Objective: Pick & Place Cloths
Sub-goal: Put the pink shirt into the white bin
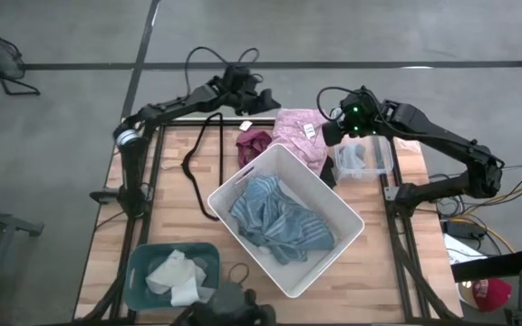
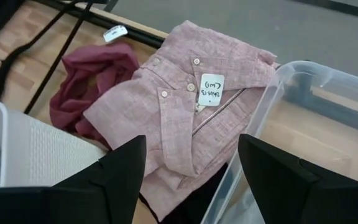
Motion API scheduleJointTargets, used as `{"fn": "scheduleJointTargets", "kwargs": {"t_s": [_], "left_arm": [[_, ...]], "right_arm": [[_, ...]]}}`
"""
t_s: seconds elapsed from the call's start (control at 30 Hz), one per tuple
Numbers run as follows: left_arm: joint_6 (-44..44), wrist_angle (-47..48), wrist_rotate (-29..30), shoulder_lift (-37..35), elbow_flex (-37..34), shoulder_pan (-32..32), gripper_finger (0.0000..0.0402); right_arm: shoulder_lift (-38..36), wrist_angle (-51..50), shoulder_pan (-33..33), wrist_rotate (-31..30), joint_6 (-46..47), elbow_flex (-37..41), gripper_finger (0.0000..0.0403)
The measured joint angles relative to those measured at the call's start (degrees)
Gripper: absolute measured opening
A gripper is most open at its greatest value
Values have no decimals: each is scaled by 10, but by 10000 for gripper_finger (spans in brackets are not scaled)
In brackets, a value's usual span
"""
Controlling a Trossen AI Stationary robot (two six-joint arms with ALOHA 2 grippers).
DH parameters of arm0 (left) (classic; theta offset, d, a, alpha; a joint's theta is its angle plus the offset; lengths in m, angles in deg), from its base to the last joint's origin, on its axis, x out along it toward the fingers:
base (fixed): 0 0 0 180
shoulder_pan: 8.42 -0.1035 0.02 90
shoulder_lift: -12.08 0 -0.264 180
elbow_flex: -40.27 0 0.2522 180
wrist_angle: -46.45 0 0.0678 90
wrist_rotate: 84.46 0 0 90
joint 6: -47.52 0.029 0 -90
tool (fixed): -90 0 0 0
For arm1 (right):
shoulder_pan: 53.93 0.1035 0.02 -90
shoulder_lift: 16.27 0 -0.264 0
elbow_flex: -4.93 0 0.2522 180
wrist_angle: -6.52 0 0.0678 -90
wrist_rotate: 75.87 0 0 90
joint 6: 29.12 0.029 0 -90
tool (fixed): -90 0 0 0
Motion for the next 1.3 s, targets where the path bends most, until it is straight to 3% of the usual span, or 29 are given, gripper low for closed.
{"fn": "scheduleJointTargets", "kwargs": {"t_s": [0.37, 0.5, 0.6, 0.77, 0.97, 1.1, 1.3], "left_arm": [[-36, 23, -31, 94, 37, -2, 305], [-51, 21, -84, 94, 37, -3, 305], [-39, 22, -77, 83, 36, -1, 303], [-55, 25, -34, 87, 33, -1, 303], [-40, 116, -91, 100, 32, 11, 303], [-7, 195, -47, 106, 31, 22, 303], [16, 132, 10, 117, 32, 36, 303]], "right_arm": [[0, 0, 0, 0, -39, 24, 227], [0, 5, -4, 41, -60, 25, 221], [0, 28, -11, 94, -60, 25, 219], [0, 64, -14, 100, -59, 25, 225], [0, 76, -14, 101, -58, 25, 233], [0, 76, -15, 99, -71, 25, 238], [0, 76, -18, 96, -92, 29, 237]]}}
